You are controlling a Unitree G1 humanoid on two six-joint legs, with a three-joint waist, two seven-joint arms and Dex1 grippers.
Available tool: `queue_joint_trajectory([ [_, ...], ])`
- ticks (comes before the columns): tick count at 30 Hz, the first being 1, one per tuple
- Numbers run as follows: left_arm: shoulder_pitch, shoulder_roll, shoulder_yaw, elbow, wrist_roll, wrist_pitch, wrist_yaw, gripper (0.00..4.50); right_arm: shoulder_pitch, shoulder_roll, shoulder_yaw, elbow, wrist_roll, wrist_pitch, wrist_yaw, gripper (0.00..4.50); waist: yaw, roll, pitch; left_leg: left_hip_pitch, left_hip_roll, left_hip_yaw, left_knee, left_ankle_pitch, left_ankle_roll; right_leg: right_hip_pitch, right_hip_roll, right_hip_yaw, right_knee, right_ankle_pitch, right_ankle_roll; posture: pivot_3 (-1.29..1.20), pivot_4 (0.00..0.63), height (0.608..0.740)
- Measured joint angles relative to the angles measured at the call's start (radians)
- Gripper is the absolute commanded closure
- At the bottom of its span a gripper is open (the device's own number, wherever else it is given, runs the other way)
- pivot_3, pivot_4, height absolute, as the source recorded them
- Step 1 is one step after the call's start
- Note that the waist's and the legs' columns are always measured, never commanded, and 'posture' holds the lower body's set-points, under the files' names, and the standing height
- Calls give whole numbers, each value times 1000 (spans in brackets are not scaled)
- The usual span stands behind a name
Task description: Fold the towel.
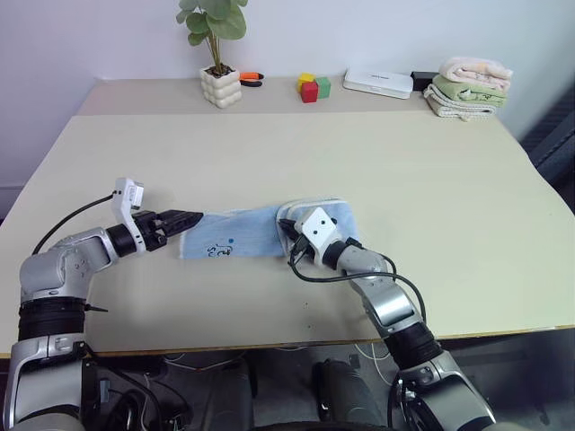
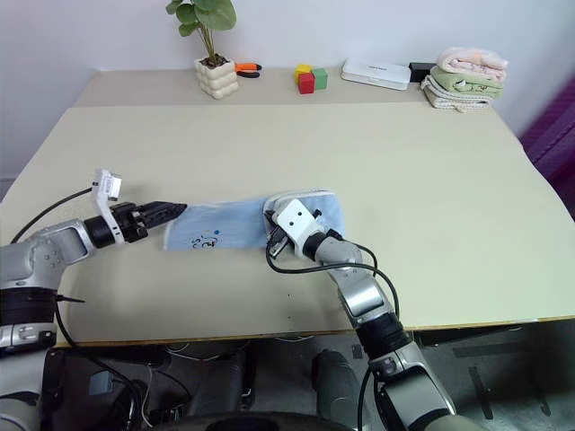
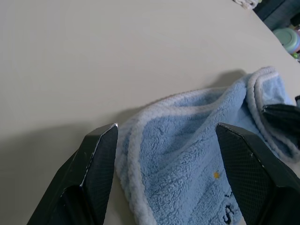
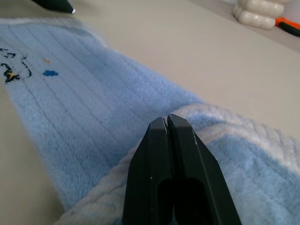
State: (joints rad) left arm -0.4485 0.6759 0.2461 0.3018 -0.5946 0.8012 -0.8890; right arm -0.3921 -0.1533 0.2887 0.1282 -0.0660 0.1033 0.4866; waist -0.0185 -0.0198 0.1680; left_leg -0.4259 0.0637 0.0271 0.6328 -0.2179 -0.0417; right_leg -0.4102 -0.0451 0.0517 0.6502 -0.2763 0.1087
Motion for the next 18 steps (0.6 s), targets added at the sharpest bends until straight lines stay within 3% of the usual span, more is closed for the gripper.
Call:
queue_joint_trajectory([
  [2,0,-4,-18,14,18,-9,-1,1143,-4,2,0,1,0,0,-3,4500,1,0,0,0,0,0,0,0,0,0,0,0,0,0,0,0,150,740],
  [5,-4,-23,-39,47,40,-34,-3,1929,-4,4,0,2,-1,0,-7,4500,2,0,0,0,0,0,0,0,0,0,0,0,0,0,0,0,150,740],
  [10,-26,-23,-46,75,60,-47,-10,4364,-4,1,0,2,-5,0,-10,4500,1,0,0,0,0,0,0,0,0,0,0,0,0,0,0,0,150,740],
  [18,-34,-23,-46,90,65,-48,-20,4477,-4,2,0,2,-8,0,-15,4500,1,0,0,0,0,0,0,0,0,0,0,0,0,0,0,0,150,740],
])
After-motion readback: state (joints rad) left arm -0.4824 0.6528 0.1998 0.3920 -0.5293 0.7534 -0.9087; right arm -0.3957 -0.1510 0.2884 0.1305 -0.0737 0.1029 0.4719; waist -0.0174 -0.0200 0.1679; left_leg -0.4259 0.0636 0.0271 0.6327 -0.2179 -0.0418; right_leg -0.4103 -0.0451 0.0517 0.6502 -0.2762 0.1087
